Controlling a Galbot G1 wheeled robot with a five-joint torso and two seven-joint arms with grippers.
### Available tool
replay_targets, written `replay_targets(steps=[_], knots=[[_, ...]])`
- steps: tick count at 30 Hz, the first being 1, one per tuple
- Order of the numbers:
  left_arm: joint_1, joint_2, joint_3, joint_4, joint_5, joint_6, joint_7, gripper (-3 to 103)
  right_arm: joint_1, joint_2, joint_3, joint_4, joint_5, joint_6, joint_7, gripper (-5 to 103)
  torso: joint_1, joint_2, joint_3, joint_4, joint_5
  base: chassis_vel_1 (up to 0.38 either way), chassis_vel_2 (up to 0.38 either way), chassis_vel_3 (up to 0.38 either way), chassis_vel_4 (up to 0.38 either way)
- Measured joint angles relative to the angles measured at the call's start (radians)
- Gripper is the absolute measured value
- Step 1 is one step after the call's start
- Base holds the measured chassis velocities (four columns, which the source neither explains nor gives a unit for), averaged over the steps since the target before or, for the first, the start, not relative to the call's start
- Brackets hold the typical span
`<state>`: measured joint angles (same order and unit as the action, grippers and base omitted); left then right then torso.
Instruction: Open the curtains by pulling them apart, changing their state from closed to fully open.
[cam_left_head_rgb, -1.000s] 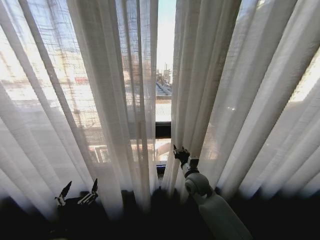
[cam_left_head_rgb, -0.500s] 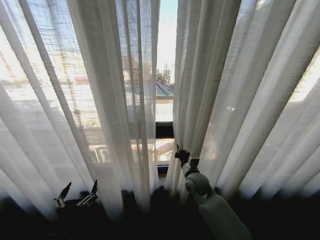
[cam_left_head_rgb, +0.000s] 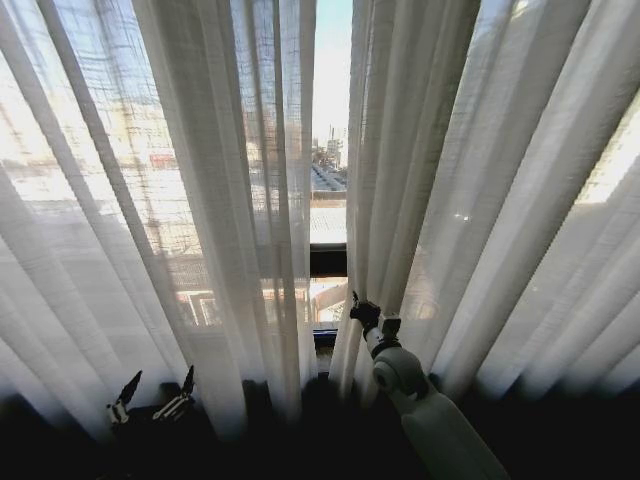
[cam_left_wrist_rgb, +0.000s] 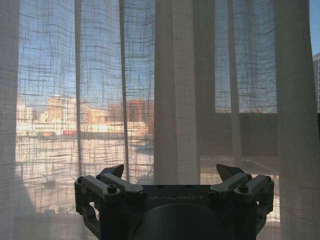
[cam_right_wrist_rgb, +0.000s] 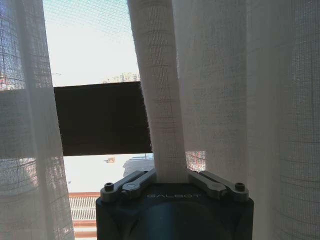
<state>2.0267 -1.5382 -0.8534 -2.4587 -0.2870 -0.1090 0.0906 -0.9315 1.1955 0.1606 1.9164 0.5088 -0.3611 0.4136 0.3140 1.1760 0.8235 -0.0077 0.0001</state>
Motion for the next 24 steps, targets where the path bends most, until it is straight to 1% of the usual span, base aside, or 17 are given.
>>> replay_targets(steps=[4, 11, 19, 24], knots=[[0.014, -0.001, -0.004, 0.0, 0.0, -0.016, 0.007, 100, -0.004, 0.004, 0.01, -0.008, -0.001, 0.001, 0.0, 0, 0.0, 0.0, 0.0, 0.0001, -0.0001, -0.073, -0.105, 0.092, 0.104], [0.017, -0.011, -0.002, 0.0, 0.001, -0.024, 0.018, 100, -0.001, 0.005, 0.024, -0.01, -0.001, 0.002, 0.0, 0, 0.0, 0.0, 0.0, 0.0001, 0.0002, -0.173, -0.232, 0.148, 0.215], [0.017, -0.016, 0.0, -0.002, 0.007, -0.029, 0.02, 100, -0.005, 0.003, 0.049, -0.011, -0.001, 0.003, -0.002, 0, 0.0, 0.0, 0.0, -0.0001, 0.0003, -0.283, -0.303, 0.271, 0.321], [0.024, -0.02, 0.001, 0.0, 0.01, -0.047, 0.021, 100, -0.009, 0.003, 0.064, -0.012, -0.001, 0.004, -0.002, 0, 0.0, 0.0, 0.0, 0.0, -0.0001, -0.334, -0.342, 0.346, 0.364]])
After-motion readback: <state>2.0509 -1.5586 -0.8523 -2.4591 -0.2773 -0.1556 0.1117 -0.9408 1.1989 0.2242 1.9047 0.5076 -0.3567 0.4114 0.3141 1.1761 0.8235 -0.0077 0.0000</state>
